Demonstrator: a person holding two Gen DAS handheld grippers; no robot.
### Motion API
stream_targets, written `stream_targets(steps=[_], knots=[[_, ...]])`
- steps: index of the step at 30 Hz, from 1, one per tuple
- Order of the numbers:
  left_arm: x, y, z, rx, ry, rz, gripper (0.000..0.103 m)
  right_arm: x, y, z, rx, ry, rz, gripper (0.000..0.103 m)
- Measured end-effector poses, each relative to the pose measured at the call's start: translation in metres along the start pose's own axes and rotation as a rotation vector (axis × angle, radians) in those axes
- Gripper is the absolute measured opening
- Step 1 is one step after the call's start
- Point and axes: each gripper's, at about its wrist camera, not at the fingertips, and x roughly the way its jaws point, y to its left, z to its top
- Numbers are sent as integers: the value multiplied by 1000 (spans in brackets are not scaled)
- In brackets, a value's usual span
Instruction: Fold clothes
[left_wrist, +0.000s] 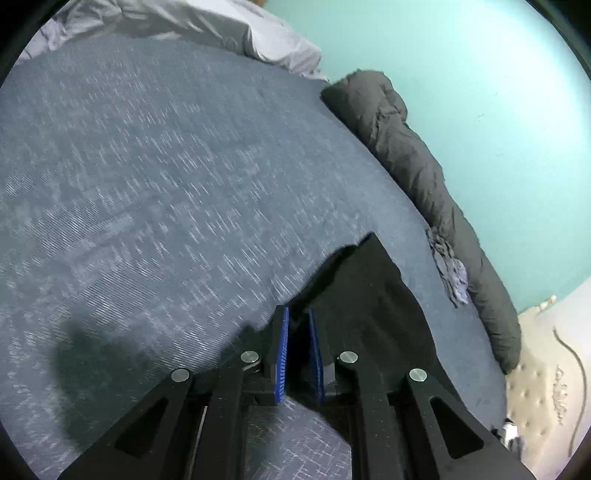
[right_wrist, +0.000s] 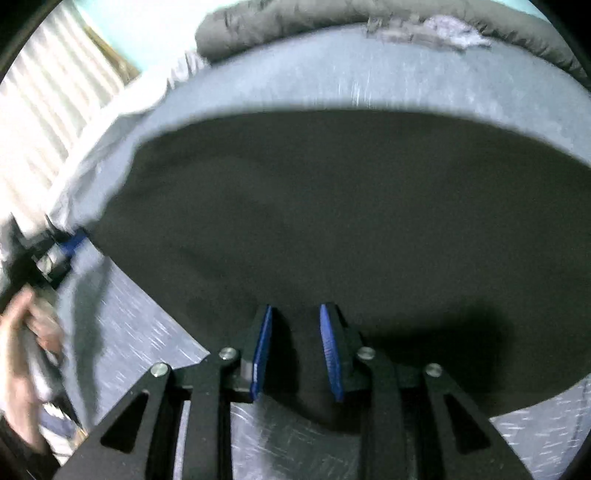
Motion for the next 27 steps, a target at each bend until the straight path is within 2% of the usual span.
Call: stream_targets(steps=[1, 3, 5, 7, 9, 13, 15, 19, 21, 23, 27], knots=[[-6, 0, 1, 4, -15, 10, 13, -3, 0, -1, -8, -12, 10, 28], [-15, -3, 0, 26, -30, 27, 14, -19, -15, 2, 56, -31, 80, 28], [-24, -9, -4, 55, -33, 28, 23, -38, -34, 4, 113, -60, 131, 31], [-30, -15, -9, 86, -26, 19, 27, -70, -67, 2, 134, -118, 120, 48], [-34, -23, -16, 120, -14, 15, 27, -97, -107, -3, 177, -163, 87, 49], [-31, -41, -32, 173, 21, 7, 29, -156, -221, -22, 316, -222, -78, 52], [-28, -50, -40, 198, 39, 3, 34, -177, -268, -33, 393, -243, -141, 54], [-24, -69, -57, 252, 68, 0, 35, -214, -369, -61, 562, -267, -272, 55], [-21, -79, -65, 281, 77, 1, 37, -223, -404, -74, 625, -279, -291, 58], [-18, -88, -72, 303, 84, 2, 44, -233, -438, -86, 688, -286, -306, 60], [-10, -104, -85, 350, 101, 10, 45, -237, -477, -102, 799, -341, -239, 65]])
